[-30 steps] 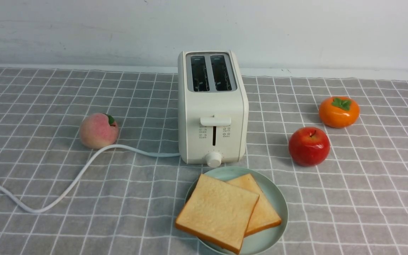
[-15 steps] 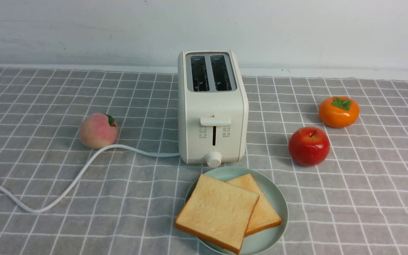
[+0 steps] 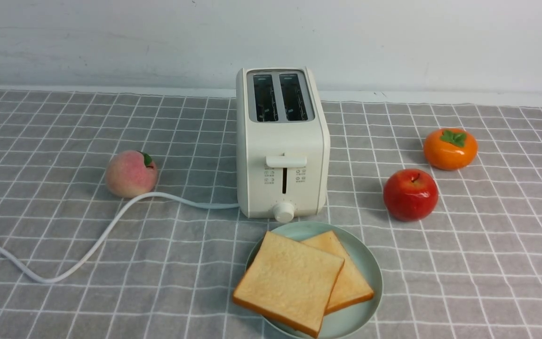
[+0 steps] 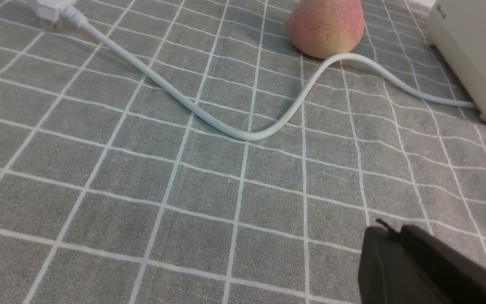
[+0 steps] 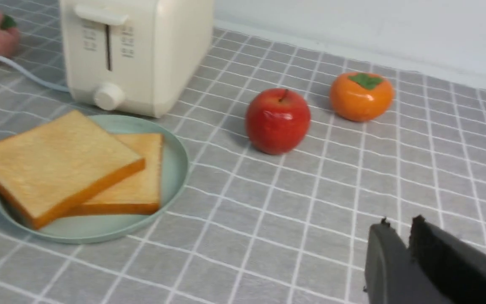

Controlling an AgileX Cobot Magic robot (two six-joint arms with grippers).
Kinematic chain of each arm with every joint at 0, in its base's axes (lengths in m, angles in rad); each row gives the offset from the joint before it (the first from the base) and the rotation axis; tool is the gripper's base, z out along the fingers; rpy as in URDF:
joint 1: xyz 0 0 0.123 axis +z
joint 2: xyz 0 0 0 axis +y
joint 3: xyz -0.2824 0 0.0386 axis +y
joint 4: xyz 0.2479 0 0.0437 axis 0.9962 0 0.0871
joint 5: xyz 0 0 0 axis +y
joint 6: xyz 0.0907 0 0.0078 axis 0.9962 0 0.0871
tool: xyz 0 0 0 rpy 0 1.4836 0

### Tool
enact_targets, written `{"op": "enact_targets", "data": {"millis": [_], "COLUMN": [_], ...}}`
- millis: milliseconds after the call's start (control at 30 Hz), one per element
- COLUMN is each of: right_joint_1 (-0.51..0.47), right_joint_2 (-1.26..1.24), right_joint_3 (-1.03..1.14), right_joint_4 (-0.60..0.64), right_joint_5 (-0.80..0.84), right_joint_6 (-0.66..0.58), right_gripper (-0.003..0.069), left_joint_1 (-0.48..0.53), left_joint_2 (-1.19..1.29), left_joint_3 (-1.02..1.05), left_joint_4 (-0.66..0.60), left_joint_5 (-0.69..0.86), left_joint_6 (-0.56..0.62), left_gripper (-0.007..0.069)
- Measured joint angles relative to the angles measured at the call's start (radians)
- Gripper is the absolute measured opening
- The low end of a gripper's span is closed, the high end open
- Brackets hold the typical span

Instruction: Take toasted bread from bread machine on grey coffee table place on plate.

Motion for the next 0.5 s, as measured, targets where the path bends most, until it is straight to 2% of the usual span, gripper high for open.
{"op": "enact_targets", "data": {"millis": [167,233,300,500], "right_joint_1": [-0.012,-0.018,-0.033,-0.101], "right_joint_2": [-0.041,-0.077,-0.087,-0.088], "right_joint_3": [0.142,0.225,0.304,0.321], "right_joint_4": [-0.058,-0.067,-0.066,-0.040], "right_joint_5": [-0.060,-0.078,-0.103,-0.173], "right_joint_6": [0.231,0.287,0.309,0.291], "right_gripper": [0.0092,0.0094,0.0097,0.0105], "left_joint_1": [0.000,0.000,0.000,0.000], "left_joint_2": [0.000,0.000,0.000,0.000], "left_joint_3": [0.000,0.000,0.000,0.002], "left_joint_4": [0.000,0.000,0.000,0.000], "left_joint_5": [0.000,0.000,0.000,0.003], "left_joint_6": [0.000,0.000,0.000,0.000], "left_gripper": [0.0037,0.0038,0.0039,0.0043]}}
